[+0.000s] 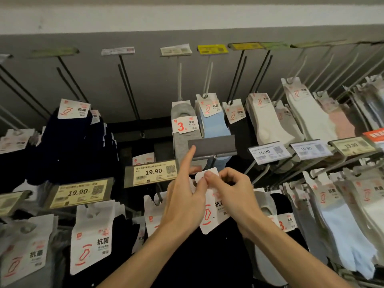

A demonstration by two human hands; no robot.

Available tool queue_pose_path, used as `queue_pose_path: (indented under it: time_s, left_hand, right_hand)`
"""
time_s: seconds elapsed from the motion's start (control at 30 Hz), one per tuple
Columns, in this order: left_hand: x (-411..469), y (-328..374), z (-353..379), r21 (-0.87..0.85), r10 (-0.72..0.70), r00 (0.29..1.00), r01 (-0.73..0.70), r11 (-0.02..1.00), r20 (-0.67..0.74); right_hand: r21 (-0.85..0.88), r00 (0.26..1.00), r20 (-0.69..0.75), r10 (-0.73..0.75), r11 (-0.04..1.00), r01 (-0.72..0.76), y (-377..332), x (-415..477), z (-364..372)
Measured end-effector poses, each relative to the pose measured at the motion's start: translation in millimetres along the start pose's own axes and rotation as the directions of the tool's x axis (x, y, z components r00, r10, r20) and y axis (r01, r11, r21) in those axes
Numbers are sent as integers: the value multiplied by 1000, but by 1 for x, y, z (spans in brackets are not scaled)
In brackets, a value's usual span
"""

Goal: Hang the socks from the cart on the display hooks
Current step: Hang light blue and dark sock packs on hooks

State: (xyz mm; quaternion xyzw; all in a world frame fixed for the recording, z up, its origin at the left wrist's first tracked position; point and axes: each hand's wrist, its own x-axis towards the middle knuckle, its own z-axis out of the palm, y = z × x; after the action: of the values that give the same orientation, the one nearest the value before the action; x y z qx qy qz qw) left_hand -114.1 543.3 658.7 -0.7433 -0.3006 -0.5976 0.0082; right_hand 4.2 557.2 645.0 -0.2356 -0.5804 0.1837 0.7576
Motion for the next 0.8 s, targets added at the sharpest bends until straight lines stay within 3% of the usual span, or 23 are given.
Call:
queue_pose_path:
  time_s: [0.23, 0.33, 0.8]
  left_hand:
    - [9, -8, 10, -23, 87, 996, -88, 996, -10]
    - [13, -10, 12, -23, 119, 992, -120, 993, -46]
    - [18, -2, 23, -12, 133, 986, -135, 991, -106]
  right_hand:
    - [-23, 991, -79, -109, 994, 107, 11, 4, -11]
    - [-48, 992, -41, -118, 992, 116, 6, 11, -13]
    - [-10, 998, 36, 56, 998, -56, -5, 23, -29]
